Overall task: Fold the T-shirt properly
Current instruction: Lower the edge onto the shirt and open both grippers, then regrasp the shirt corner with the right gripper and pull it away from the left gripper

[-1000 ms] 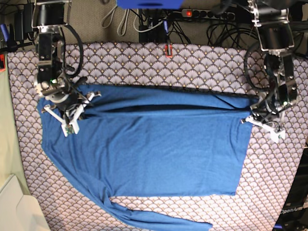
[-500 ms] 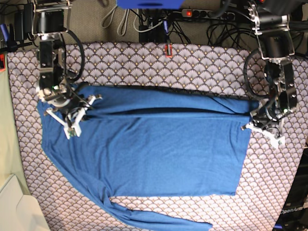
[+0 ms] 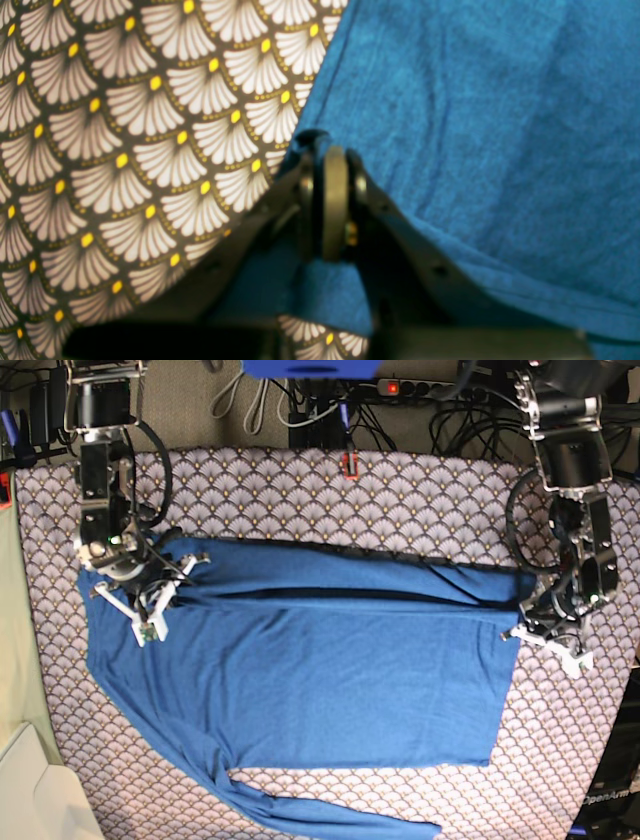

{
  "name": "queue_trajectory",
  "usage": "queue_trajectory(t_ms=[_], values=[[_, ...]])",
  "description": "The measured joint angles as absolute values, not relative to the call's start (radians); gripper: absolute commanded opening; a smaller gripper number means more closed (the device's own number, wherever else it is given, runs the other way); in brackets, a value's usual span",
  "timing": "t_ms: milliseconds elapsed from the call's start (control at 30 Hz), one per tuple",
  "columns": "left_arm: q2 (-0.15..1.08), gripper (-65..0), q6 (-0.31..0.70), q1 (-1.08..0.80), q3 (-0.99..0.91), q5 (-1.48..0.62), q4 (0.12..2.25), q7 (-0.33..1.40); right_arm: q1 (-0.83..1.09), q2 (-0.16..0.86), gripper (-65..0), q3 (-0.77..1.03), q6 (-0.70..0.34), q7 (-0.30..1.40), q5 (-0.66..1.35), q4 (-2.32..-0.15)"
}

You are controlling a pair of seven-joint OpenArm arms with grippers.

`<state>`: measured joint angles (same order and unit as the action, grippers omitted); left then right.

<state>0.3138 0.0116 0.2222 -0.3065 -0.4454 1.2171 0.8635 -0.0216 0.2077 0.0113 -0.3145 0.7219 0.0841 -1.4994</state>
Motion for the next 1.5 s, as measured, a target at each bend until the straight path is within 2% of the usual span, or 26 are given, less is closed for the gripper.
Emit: queue_trajectory(t_ms=[67, 200, 300, 400, 533, 700, 900, 1000, 1500], values=[[0.314, -58.3, 0.011, 0.222, -0.307, -0.445, 1.217, 0.864, -0.022, 0.208, -65.0, 0.012, -0.315, 0.722, 0.084, -1.499], [0.315, -41.3, 0.004, 0.222, -0.307, -0.445, 1.217, 0.863, -0.021, 0.208, -64.7, 0.012, -0.315, 0.725, 0.084, -1.499], [0.315, -31.0, 0.007, 0.222, -0.307, -0.445, 1.217, 0.863, -0.021, 0.208, -60.3, 0.012, -0.315, 0.726, 0.083, -1.499], [0.313, -24.2, 0.007, 0.233, -0.307, -0.443, 1.216, 0.864, -0.019, 0.208, -54.8, 0.012, -0.315, 0.727, 0.083, -1.499], [0.319, -24.9, 0.009, 0.275, -0.31, -0.447, 1.217, 0.856, -0.019, 0.21, -50.2, 0.017, -0.315, 0.73, 0.083, -1.505], [0.356, -26.7, 0.006, 0.241, -0.312, -0.447, 1.217, 0.862, -0.018, 0.21, -46.2, 0.028, -0.315, 0.732, 0.084, -1.505], [0.359, -26.5, 0.008, 0.157, -0.316, -0.448, 1.225, 0.863, 0.033, 0.189, -35.5, 0.153, -0.314, 0.724, 0.083, -1.592], [0.349, -26.5, 0.011, 0.119, -0.316, -0.453, 1.227, 0.863, 0.062, 0.183, -32.2, 0.182, -0.315, 0.722, 0.084, -1.619], [0.302, -26.5, 0.004, 0.109, -0.319, -0.437, 1.233, 0.827, 0.118, 0.185, -31.9, 0.212, -0.315, 0.722, 0.08, -1.623]])
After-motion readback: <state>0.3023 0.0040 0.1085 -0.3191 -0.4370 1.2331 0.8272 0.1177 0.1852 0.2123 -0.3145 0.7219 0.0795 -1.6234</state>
